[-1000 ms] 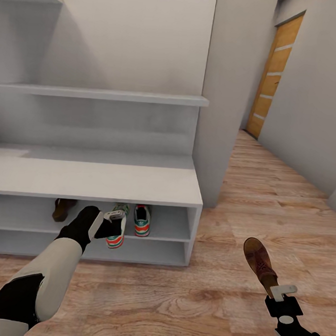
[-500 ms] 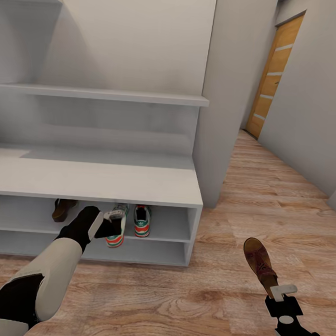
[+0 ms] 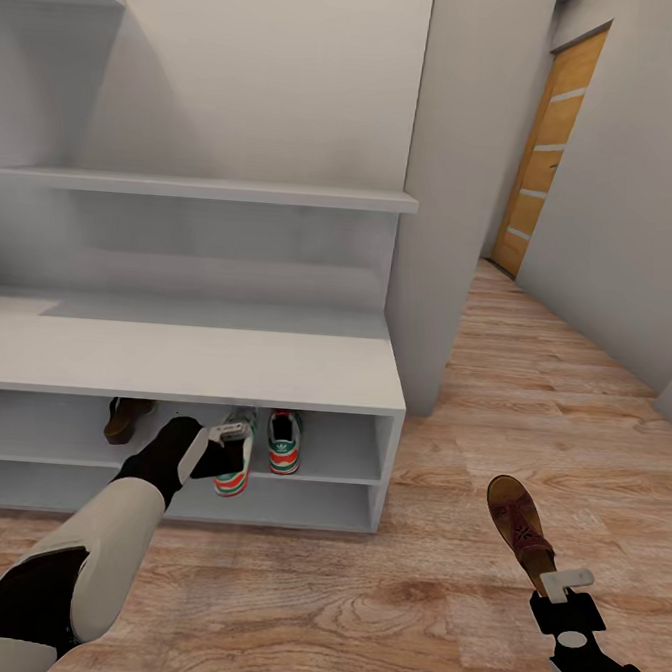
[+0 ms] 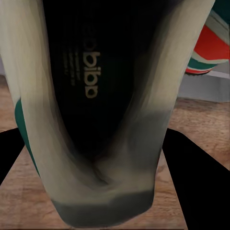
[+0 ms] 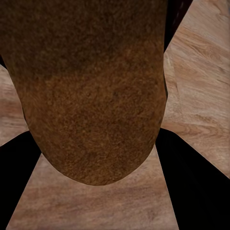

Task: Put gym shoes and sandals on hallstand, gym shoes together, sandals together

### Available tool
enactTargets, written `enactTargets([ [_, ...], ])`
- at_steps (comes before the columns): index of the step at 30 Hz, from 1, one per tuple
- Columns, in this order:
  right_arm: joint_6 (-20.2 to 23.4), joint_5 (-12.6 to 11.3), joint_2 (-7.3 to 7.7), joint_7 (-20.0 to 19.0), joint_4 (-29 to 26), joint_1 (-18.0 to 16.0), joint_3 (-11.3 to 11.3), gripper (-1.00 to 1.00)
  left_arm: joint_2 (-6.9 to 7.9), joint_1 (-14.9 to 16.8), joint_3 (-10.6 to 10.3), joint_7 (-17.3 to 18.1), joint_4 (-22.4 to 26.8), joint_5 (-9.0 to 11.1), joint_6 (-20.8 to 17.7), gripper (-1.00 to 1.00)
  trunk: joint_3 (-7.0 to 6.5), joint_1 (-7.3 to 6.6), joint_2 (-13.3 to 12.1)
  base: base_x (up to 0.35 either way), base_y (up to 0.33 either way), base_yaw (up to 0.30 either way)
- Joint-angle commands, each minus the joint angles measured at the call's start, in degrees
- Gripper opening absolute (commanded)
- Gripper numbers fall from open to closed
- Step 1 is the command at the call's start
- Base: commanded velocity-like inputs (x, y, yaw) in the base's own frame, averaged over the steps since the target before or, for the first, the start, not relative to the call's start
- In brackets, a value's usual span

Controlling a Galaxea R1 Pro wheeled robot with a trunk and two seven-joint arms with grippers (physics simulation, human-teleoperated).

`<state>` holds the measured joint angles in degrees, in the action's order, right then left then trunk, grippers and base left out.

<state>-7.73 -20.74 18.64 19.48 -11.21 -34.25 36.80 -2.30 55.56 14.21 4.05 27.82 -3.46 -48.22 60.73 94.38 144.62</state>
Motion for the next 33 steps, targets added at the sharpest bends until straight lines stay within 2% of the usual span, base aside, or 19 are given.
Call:
enactTargets([
  [1, -0.2, -0.6, 0.05, 0.2, 0.0, 0.0, 0.5, -1.00, -0.04, 0.0, 0.4, 0.3, -0.2, -0.4, -0.2, -1.00, 0.05, -0.01, 0.0, 0.000, 0.000, 0.000],
  [29, -0.2, -0.6, 0.00, 0.2, 0.0, 0.0, 0.5, -1.00, 0.01, 0.0, 0.4, 0.3, -0.8, -0.4, -0.1, -1.00, 0.05, -0.01, 0.0, 0.040, 0.000, 0.000],
  [33, -0.2, -0.6, 0.00, 0.1, 0.0, 0.0, 0.5, -1.00, 0.13, 0.0, 0.4, 0.3, -2.1, -0.4, 3.2, -1.00, 0.05, -0.01, 0.0, 0.010, 0.000, 0.000],
])
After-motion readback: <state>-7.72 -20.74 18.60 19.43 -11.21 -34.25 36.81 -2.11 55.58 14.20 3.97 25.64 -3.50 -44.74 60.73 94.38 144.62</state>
